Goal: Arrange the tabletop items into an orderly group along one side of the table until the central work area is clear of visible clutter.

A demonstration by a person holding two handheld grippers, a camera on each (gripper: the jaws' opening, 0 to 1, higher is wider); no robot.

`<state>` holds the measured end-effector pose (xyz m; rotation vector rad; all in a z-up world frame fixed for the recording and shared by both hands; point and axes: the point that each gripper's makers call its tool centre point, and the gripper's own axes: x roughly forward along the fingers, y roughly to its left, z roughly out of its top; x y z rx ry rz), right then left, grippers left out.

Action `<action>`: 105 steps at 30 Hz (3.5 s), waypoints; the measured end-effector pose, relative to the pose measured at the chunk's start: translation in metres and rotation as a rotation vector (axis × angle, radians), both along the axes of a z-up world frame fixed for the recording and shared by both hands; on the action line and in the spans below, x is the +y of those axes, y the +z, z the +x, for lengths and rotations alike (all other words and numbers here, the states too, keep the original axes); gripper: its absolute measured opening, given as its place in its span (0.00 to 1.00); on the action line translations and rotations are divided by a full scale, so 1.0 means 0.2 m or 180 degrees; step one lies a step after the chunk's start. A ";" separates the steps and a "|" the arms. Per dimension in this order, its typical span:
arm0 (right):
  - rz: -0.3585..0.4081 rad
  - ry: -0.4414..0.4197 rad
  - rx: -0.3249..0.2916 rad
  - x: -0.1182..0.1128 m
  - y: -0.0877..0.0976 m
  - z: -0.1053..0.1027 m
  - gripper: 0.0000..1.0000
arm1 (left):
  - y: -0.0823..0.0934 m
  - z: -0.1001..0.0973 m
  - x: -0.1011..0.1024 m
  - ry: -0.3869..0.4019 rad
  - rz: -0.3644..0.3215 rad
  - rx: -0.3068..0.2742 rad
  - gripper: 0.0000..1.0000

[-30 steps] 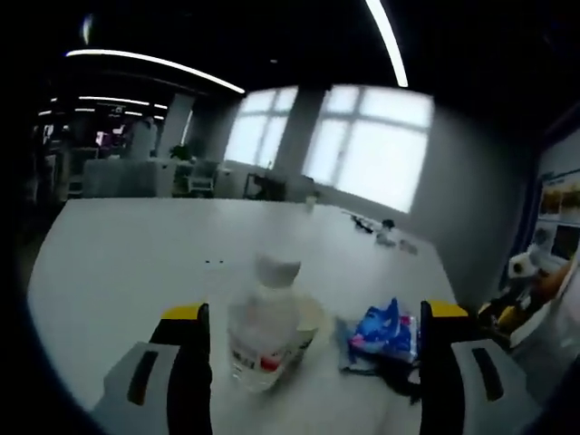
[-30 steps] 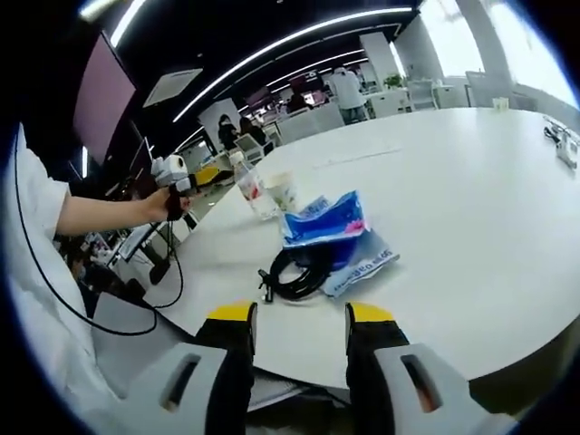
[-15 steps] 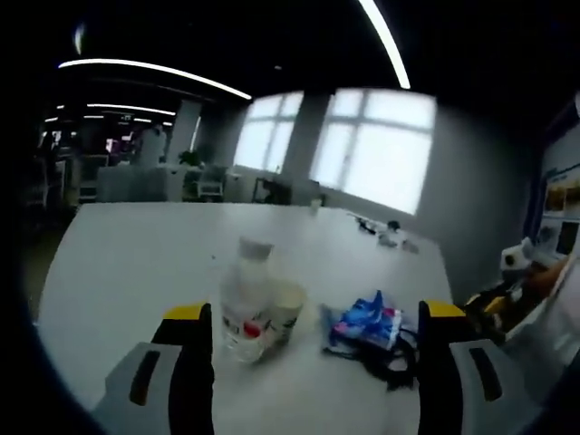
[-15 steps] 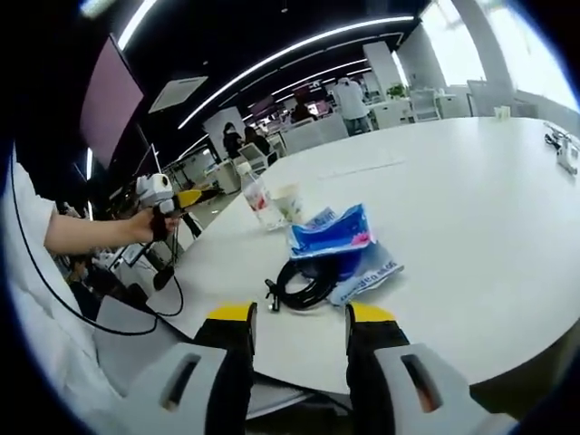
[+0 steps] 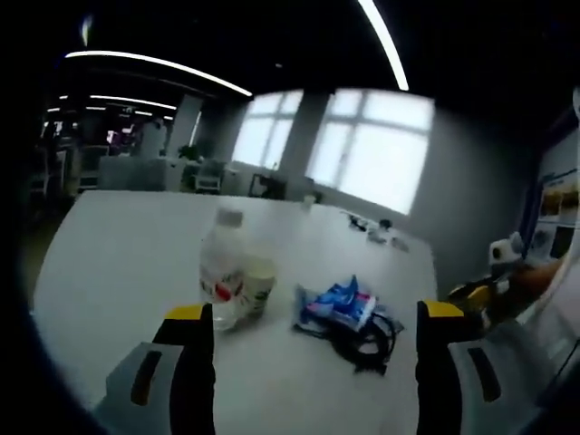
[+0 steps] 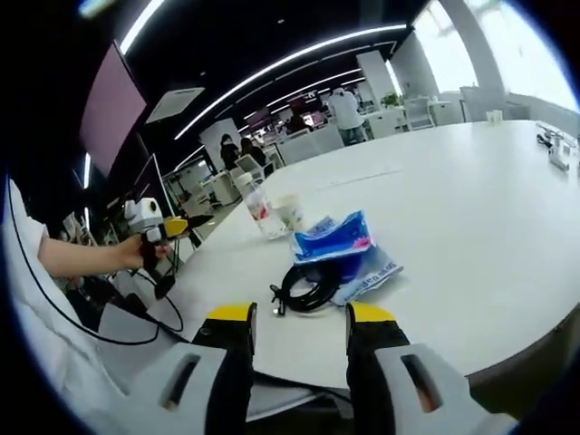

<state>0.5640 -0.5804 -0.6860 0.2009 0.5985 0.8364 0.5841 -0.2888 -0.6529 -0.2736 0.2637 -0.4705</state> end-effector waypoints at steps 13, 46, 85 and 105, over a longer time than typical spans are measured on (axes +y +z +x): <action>0.0158 -0.0067 -0.0193 0.01 0.08 0.16 0.36 | 0.02 -0.06 -0.04 0.0099 -0.0009 0.0000 0.86; 0.0219 0.0431 0.0192 0.00 -0.08 0.60 0.37 | -0.21 0.11 -0.42 0.0417 -0.0121 0.0436 0.78; -0.0044 0.1163 0.0660 0.25 -0.31 0.85 0.35 | -0.47 0.36 -0.68 0.1176 -0.0316 0.1125 0.54; -0.0189 0.1377 0.0809 0.28 -0.43 0.83 0.16 | -0.54 0.41 -0.70 0.1600 -0.0455 0.1478 0.11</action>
